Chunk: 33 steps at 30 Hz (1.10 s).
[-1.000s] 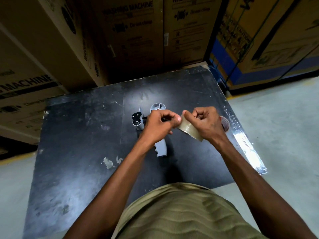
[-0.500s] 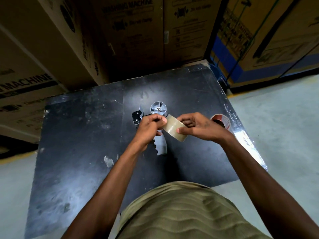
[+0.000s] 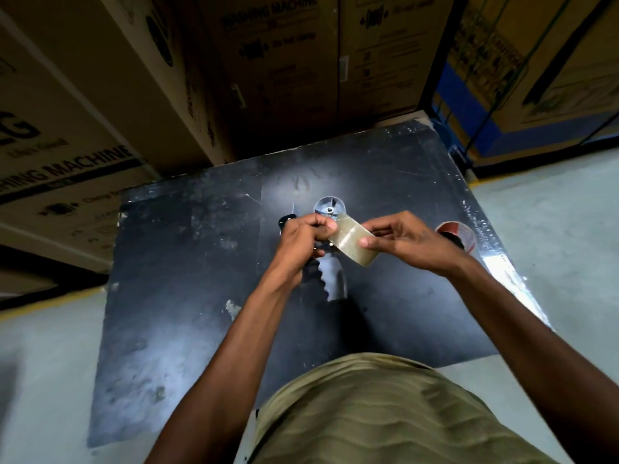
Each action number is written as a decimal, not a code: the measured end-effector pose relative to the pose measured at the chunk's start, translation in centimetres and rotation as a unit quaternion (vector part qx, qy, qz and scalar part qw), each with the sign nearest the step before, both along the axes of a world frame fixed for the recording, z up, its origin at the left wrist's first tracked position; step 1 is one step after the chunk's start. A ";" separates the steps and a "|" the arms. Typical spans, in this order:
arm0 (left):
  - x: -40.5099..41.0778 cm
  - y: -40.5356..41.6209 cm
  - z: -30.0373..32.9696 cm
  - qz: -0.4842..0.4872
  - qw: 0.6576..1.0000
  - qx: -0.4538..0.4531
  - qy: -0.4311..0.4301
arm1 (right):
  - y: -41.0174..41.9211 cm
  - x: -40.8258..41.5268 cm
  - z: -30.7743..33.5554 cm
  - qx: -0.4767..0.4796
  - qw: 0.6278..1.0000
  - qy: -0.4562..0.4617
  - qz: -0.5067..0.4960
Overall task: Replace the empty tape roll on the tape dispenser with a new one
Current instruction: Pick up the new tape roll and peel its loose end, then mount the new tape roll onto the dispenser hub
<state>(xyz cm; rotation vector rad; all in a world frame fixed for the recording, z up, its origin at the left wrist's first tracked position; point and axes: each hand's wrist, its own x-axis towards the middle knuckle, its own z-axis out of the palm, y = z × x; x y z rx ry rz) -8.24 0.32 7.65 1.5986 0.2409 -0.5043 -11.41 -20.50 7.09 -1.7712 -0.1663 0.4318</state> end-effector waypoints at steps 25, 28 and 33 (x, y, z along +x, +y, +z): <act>1.1 2.6 -7.8 0.243 0.959 -0.022 -0.142 | 1.2 10.9 -0.2 -0.377 0.901 -0.173 0.130; 0.9 2.4 -9.2 0.282 0.951 -0.004 -0.123 | 1.7 11.4 -1.4 -0.385 0.895 -0.180 0.135; 0.3 1.2 -10.7 0.335 0.936 -0.020 -0.105 | 1.9 11.4 -2.2 -0.396 0.885 -0.187 0.160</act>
